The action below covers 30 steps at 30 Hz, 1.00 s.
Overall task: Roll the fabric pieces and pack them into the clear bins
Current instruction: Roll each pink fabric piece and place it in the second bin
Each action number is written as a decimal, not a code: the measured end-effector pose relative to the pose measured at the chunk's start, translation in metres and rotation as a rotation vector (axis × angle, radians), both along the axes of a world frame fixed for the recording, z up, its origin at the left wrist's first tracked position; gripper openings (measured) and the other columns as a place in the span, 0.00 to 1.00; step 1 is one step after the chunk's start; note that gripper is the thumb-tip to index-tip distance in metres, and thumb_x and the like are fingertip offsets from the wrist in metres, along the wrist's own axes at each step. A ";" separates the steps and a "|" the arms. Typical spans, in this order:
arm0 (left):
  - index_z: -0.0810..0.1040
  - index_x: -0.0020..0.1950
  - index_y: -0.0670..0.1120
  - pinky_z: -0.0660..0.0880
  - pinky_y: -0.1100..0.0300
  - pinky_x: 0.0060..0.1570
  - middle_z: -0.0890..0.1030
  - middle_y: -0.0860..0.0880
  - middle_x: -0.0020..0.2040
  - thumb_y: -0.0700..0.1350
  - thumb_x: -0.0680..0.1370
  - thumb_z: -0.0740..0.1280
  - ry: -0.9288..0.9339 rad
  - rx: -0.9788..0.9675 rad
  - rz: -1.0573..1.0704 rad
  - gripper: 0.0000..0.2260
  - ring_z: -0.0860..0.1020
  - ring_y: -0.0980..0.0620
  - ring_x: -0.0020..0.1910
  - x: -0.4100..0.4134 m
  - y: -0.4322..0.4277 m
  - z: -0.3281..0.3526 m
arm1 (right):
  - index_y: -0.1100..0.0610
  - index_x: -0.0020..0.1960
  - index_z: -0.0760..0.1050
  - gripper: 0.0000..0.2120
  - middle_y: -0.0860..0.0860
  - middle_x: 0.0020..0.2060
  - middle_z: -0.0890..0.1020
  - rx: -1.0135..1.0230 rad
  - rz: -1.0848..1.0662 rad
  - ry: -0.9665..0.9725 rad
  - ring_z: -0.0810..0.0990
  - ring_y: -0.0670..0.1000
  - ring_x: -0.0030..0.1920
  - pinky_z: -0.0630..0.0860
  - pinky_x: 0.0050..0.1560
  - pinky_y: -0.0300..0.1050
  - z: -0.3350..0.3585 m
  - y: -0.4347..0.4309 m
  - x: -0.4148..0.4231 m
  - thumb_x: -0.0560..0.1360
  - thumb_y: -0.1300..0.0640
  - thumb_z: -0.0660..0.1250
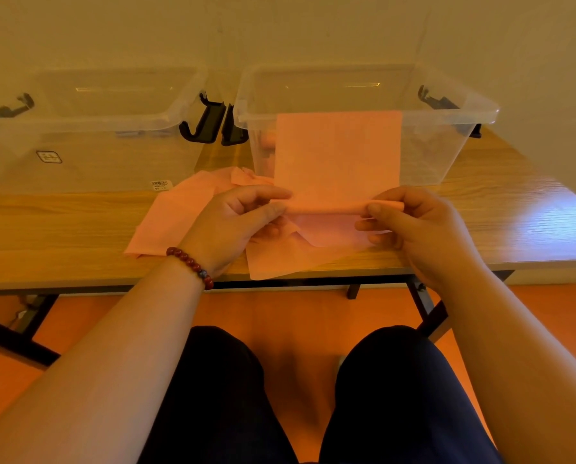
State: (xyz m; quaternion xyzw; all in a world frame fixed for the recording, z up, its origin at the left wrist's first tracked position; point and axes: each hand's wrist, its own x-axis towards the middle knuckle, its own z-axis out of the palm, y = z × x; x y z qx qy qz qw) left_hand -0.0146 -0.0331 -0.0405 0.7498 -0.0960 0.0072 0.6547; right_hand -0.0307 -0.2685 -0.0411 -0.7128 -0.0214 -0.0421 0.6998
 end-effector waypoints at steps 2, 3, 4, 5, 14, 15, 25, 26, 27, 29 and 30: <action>0.81 0.50 0.53 0.79 0.67 0.41 0.84 0.52 0.40 0.40 0.77 0.66 0.020 0.000 -0.024 0.08 0.82 0.57 0.40 0.000 -0.001 0.001 | 0.57 0.46 0.79 0.02 0.51 0.40 0.84 -0.002 -0.006 0.006 0.85 0.51 0.45 0.80 0.40 0.41 0.000 0.000 0.001 0.76 0.61 0.68; 0.81 0.50 0.53 0.78 0.67 0.41 0.84 0.53 0.40 0.40 0.77 0.67 0.025 -0.003 -0.029 0.08 0.82 0.57 0.40 -0.001 -0.001 0.001 | 0.57 0.46 0.80 0.02 0.51 0.40 0.85 0.001 -0.008 0.010 0.85 0.51 0.44 0.80 0.39 0.40 0.000 0.000 0.001 0.76 0.61 0.68; 0.81 0.49 0.52 0.78 0.68 0.41 0.84 0.53 0.39 0.40 0.77 0.66 0.026 -0.006 -0.026 0.08 0.82 0.58 0.40 -0.001 -0.002 0.002 | 0.57 0.45 0.80 0.03 0.50 0.39 0.85 0.006 -0.011 0.012 0.85 0.51 0.44 0.80 0.39 0.39 0.000 0.001 0.001 0.77 0.61 0.67; 0.81 0.49 0.51 0.78 0.69 0.40 0.84 0.54 0.38 0.39 0.77 0.66 0.023 -0.011 -0.018 0.08 0.82 0.59 0.40 -0.001 -0.003 0.002 | 0.57 0.45 0.80 0.03 0.50 0.38 0.85 0.012 -0.015 0.015 0.85 0.51 0.43 0.79 0.38 0.38 0.000 0.001 0.001 0.77 0.60 0.67; 0.82 0.45 0.48 0.78 0.67 0.38 0.84 0.56 0.37 0.39 0.79 0.64 0.040 -0.059 0.047 0.08 0.82 0.58 0.36 0.000 -0.004 0.000 | 0.57 0.46 0.79 0.03 0.52 0.34 0.84 0.027 -0.052 0.018 0.85 0.50 0.37 0.79 0.37 0.38 0.001 0.003 0.001 0.77 0.63 0.67; 0.82 0.45 0.47 0.79 0.66 0.39 0.84 0.55 0.38 0.39 0.79 0.64 0.040 -0.059 0.050 0.08 0.82 0.57 0.37 0.001 -0.003 -0.001 | 0.56 0.47 0.78 0.04 0.52 0.34 0.84 0.024 -0.049 0.017 0.85 0.51 0.37 0.79 0.37 0.38 0.002 0.003 0.001 0.77 0.64 0.67; 0.82 0.44 0.47 0.79 0.64 0.40 0.84 0.50 0.36 0.40 0.77 0.67 0.024 -0.038 0.077 0.05 0.82 0.55 0.36 0.004 -0.002 -0.006 | 0.58 0.46 0.80 0.03 0.53 0.36 0.85 0.028 0.007 0.017 0.85 0.50 0.39 0.80 0.39 0.38 0.004 0.001 -0.002 0.74 0.64 0.69; 0.82 0.43 0.47 0.79 0.64 0.39 0.84 0.50 0.36 0.41 0.77 0.66 0.015 -0.023 0.089 0.06 0.82 0.55 0.36 0.004 -0.002 -0.005 | 0.59 0.45 0.80 0.02 0.53 0.36 0.84 0.018 0.004 0.008 0.85 0.51 0.39 0.80 0.39 0.38 0.003 0.001 -0.002 0.75 0.63 0.69; 0.82 0.43 0.48 0.80 0.64 0.39 0.84 0.50 0.36 0.42 0.77 0.66 0.009 -0.018 0.096 0.06 0.82 0.55 0.36 0.004 -0.003 -0.005 | 0.59 0.45 0.80 0.03 0.53 0.36 0.84 0.010 -0.001 0.003 0.85 0.51 0.40 0.80 0.39 0.38 0.003 0.001 -0.002 0.76 0.63 0.68; 0.83 0.42 0.48 0.80 0.64 0.40 0.85 0.50 0.36 0.43 0.77 0.66 0.017 -0.036 0.091 0.07 0.82 0.54 0.37 0.004 -0.002 -0.005 | 0.59 0.44 0.80 0.04 0.53 0.37 0.84 0.005 -0.008 0.000 0.85 0.51 0.41 0.80 0.39 0.38 0.003 0.002 -0.002 0.77 0.63 0.67; 0.83 0.42 0.48 0.80 0.63 0.40 0.85 0.49 0.37 0.43 0.77 0.66 0.028 -0.048 0.084 0.07 0.82 0.54 0.38 0.004 -0.002 -0.005 | 0.58 0.44 0.80 0.05 0.52 0.37 0.84 0.010 -0.010 0.002 0.85 0.51 0.42 0.79 0.39 0.37 0.003 0.001 -0.002 0.77 0.63 0.67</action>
